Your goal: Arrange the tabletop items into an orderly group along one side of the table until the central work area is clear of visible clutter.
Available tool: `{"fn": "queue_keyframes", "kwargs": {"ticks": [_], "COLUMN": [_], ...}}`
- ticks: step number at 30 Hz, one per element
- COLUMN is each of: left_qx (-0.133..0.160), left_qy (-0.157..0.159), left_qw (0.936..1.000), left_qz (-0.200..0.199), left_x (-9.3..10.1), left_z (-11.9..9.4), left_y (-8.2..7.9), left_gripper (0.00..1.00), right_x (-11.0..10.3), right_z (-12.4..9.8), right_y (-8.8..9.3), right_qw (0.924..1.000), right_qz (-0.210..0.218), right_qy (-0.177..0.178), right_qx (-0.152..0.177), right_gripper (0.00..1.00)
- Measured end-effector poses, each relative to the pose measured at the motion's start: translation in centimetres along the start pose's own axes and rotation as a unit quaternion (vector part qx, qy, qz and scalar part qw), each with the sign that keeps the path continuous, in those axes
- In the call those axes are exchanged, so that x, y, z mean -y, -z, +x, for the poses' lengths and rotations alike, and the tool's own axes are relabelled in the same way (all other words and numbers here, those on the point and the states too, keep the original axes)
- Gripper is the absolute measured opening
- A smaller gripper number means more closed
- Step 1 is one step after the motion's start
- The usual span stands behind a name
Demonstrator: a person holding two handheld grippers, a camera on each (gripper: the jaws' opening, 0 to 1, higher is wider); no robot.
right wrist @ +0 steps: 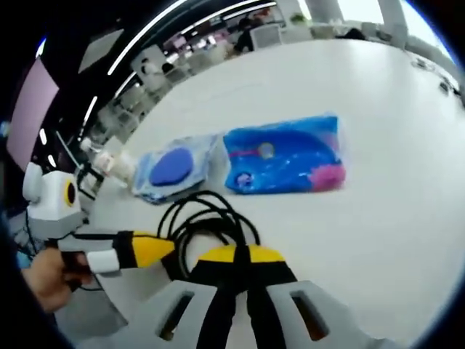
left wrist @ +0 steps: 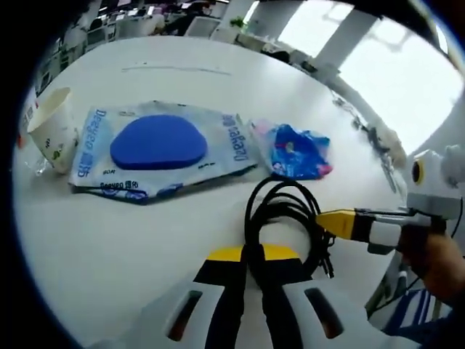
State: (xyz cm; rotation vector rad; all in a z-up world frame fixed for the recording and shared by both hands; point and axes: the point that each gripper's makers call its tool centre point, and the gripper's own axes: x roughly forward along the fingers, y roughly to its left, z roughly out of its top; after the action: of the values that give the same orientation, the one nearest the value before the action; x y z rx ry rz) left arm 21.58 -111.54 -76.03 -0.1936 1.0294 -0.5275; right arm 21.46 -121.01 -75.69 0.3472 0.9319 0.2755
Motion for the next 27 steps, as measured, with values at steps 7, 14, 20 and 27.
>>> {"fn": "queue_keyframes", "kwargs": {"ticks": [7, 14, 20, 27], "left_qx": [0.003, 0.014, 0.019, 0.011], "left_qy": [-0.003, -0.001, -0.001, 0.003], "left_qw": [0.9999, 0.9988, 0.9985, 0.9998], "left_qz": [-0.014, -0.048, -0.050, -0.014], "left_x": [-0.26, -0.27, -0.46, -0.21], "left_z": [0.27, 0.29, 0.36, 0.43], "left_y": [-0.09, 0.15, 0.13, 0.18], "left_gripper": [0.06, 0.06, 0.06, 0.08], "right_x": [-0.04, 0.03, 0.04, 0.19], "right_z": [0.21, 0.33, 0.38, 0.40], "right_y": [-0.40, -0.32, -0.27, -0.35], "right_qw": [0.9996, 0.9990, 0.9987, 0.9983], "right_qz": [-0.024, -0.028, -0.031, -0.030], "right_qy": [-0.013, -0.028, -0.036, -0.042], "right_qx": [-0.009, -0.023, -0.021, -0.025], "right_gripper": [0.00, 0.00, 0.00, 0.04]}}
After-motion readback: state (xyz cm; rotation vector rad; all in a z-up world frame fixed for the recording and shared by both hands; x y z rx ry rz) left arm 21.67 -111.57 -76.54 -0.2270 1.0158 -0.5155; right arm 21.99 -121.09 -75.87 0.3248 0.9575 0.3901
